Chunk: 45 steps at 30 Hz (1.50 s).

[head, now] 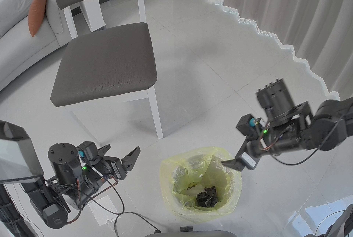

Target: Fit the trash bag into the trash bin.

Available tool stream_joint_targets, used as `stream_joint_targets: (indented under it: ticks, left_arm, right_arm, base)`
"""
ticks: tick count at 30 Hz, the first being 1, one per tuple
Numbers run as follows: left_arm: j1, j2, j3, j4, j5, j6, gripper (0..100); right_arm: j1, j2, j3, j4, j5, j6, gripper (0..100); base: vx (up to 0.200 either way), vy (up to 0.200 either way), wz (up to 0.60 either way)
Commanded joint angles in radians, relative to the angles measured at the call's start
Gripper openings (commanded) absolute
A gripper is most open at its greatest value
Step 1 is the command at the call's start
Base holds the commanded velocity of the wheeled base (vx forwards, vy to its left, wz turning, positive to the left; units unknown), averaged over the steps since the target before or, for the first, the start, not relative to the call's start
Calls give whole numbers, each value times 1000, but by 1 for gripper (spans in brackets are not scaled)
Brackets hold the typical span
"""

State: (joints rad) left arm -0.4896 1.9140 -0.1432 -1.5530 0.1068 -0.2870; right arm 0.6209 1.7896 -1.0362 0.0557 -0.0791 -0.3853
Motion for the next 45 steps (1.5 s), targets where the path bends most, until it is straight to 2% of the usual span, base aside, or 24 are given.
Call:
stream_joint_targets:
  ticks: [1, 6, 11, 16, 25, 27, 32, 36, 37, 45]
  left_arm:
    - [-40, 218, -174, -18, -15, 34, 100]
    - [-37, 433, -338, -18, -32, 157, 100]
    - [-35, 622, -417, -18, -33, 166, 100]
    - [-27, 692, -443, -18, -39, 166, 100]
    - [-27, 706, -429, -18, -42, 170, 100]
    - [-23, 704, -435, -6, -67, 175, 100]
    - [11, 689, -449, 65, -75, 220, 100]
    - [49, 692, -440, 31, -73, 232, 100]
    - [72, 688, -420, -18, -75, 230, 100]
    - [112, 533, -348, -18, -130, 204, 100]
  right_arm:
    - [-165, -300, 90, -1, -14, 20, 100]
    - [-214, -409, 143, -1, -19, 19, 100]
    - [-224, -484, 176, -2, -19, 20, 100]
    - [-228, -530, 189, -4, -16, 20, 100]
    - [-227, -608, 203, -4, -11, 20, 100]
    - [-227, -641, 211, -4, -11, 20, 100]
    - [-227, -694, 240, -16, -11, 28, 100]
    - [-237, -725, 263, -50, -16, 34, 100]
    - [-267, -746, 281, -80, -17, 45, 100]
    - [-366, -802, 308, -191, -24, 143, 100]
  base:
    - [0, 0, 0]
    - [0, 0, 0]
    - [0, 0, 0]
    - [0, 0, 0]
    - [0, 0, 0]
    - [0, 0, 0]
    - [0, 0, 0]
    - [0, 0, 0]
    - [0, 0, 0]
    - [0, 0, 0]
